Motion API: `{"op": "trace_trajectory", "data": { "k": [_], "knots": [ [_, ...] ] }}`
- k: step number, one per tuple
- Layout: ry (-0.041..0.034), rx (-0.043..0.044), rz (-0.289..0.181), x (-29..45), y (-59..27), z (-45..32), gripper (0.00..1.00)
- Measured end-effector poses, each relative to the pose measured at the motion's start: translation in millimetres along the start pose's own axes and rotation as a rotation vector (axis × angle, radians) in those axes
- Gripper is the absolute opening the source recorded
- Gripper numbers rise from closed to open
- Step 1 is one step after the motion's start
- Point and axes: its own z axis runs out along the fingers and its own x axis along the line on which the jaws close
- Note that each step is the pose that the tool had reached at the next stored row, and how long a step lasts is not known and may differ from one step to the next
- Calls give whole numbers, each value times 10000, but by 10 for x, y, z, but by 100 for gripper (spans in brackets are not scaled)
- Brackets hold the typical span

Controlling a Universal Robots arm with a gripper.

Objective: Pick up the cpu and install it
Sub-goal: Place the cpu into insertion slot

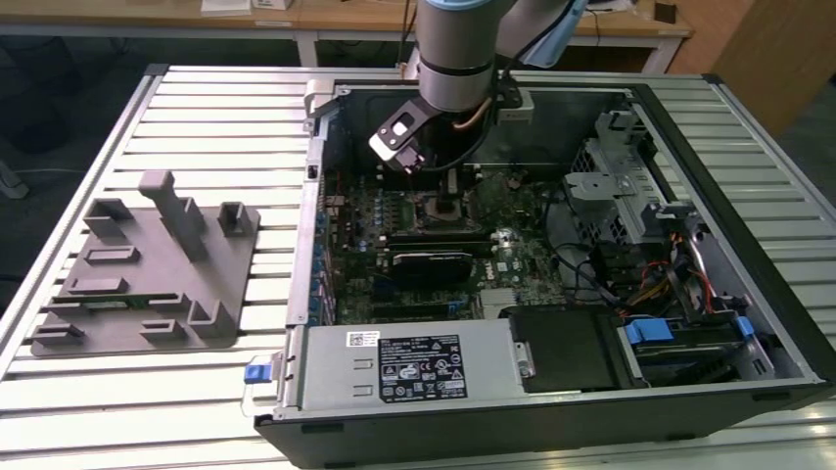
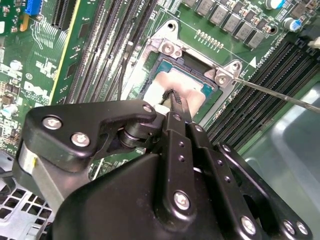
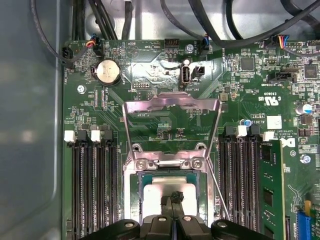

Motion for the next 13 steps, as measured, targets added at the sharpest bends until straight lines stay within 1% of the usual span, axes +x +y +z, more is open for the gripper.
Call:
{"op": "trace_trajectory", "data": {
  "k": [13],
  "knots": [
    [-1,0,1,-4,8,-189,11]
  ]
}}
